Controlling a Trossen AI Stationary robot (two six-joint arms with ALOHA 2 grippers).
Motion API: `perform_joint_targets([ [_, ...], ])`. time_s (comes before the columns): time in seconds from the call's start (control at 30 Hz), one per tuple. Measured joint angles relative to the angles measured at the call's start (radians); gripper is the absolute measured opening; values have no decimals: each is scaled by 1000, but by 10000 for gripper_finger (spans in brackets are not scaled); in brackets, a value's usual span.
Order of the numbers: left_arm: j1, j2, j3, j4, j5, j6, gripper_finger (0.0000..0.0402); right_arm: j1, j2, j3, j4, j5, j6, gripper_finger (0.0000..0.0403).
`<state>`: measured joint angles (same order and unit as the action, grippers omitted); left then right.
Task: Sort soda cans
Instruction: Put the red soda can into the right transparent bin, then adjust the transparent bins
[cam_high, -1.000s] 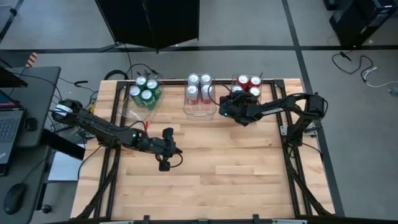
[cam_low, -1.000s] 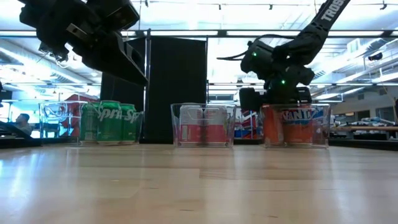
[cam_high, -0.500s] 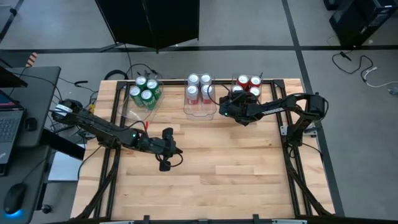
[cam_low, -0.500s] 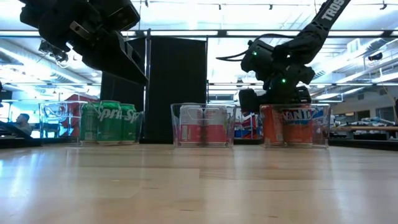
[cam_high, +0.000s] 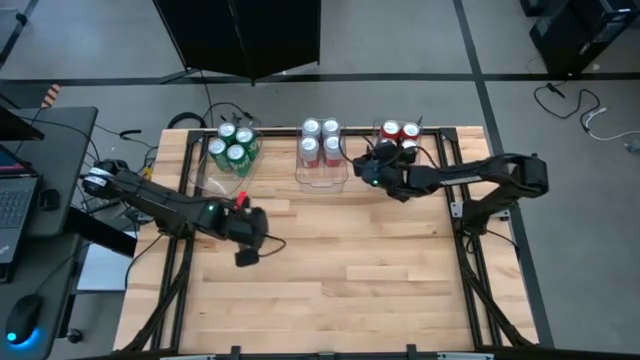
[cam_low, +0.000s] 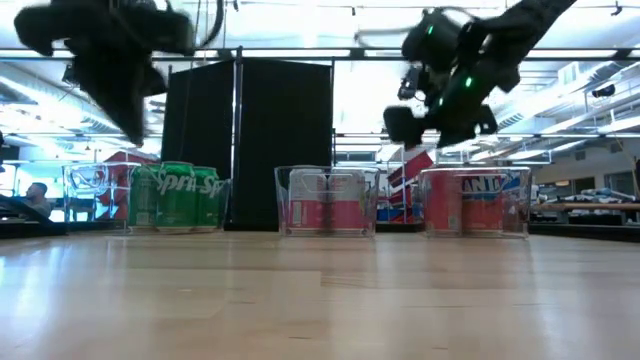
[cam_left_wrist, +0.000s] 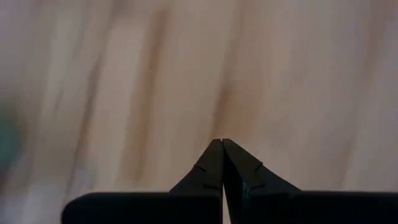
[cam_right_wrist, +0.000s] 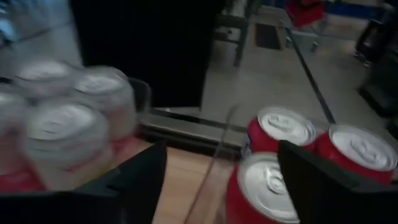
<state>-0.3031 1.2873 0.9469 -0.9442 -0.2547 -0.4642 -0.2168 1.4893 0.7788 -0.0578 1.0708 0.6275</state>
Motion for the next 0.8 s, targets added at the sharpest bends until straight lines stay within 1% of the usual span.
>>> perform_joint_targets([
  [0.1, 0, 0, 5, -201, -32, -190, 1, 47, -61, 0, 0, 10, -54, 246],
  [0.2, 0, 0, -13, -360, -107, -363, 1, 99, -106, 0, 5, 25, -128, 172],
  [0.3, 3, -13, -45, -406, -178, -449, 0, 138, -132, 0, 4, 27, -197, 89],
  [0.37, 16, -28, -76, -392, -198, -457, 0, 158, -143, 0, 3, 7, -231, 35],
  [0.4, 27, -35, -95, -374, -199, -460, 0, 168, -144, 0, 4, -2, -243, 19],
  [0.43, 38, -40, -115, -362, -199, -465, 0, 177, -144, 0, 4, -13, -253, 10],
  [0.63, 108, -52, -227, -342, -203, -489, 0, 215, -139, 0, 4, -45, -254, 25],
  [0.8, 173, -52, -288, -218, -277, -453, 0, 223, -139, 0, 12, -47, -255, 5],
])
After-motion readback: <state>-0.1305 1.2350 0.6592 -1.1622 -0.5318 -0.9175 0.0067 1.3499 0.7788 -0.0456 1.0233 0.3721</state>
